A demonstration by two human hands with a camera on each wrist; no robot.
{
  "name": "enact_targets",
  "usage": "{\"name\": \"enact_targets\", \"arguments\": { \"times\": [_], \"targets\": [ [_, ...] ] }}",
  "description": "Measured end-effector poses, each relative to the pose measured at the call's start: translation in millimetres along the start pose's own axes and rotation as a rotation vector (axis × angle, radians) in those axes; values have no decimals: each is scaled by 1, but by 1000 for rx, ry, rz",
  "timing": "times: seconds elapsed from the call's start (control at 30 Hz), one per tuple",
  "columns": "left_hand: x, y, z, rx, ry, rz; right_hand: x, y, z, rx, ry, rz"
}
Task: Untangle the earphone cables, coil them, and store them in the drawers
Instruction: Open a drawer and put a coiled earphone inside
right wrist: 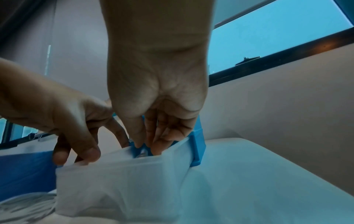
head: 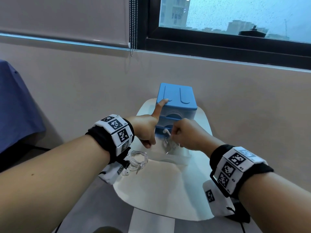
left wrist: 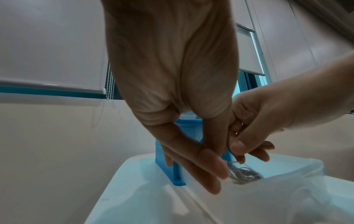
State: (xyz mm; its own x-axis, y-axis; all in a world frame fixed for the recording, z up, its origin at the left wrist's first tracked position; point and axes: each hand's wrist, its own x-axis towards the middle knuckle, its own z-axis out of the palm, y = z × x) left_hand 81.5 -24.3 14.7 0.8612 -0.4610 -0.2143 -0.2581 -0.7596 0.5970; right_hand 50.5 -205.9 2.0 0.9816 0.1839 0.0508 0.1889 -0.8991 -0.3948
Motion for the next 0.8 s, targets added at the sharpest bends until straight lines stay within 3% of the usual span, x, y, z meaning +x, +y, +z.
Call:
{"name": "enact_targets", "arguments": {
  "times": [0.13, 0.27, 0.33, 0.5, 0.67, 0.73, 0.8],
  "targets": [
    [-3, 2, -1, -2, -5, -1, -1, 3, 4, -68, 28, -63],
    [-3, 1, -1, 0, -6, 6, -8, -3, 1, -225, -205, -235],
    [-3, 2, -1, -15, -5, 9, -7, -7, 6, -326, -252, -276],
    [-3, 1, 0, -3, -4, 11, 5, -16, 14, -504, -136, -284],
    [-2, 0, 0, -1, -9, 12, 8, -16, 17, -468, 40, -265],
    [0, -2, 0, 1, -8, 18, 6, -18, 17, -406, 35, -255],
    [1, -5, 0, 12, -5, 30, 3, -21, 17, -377, -81, -257]
  ]
}}
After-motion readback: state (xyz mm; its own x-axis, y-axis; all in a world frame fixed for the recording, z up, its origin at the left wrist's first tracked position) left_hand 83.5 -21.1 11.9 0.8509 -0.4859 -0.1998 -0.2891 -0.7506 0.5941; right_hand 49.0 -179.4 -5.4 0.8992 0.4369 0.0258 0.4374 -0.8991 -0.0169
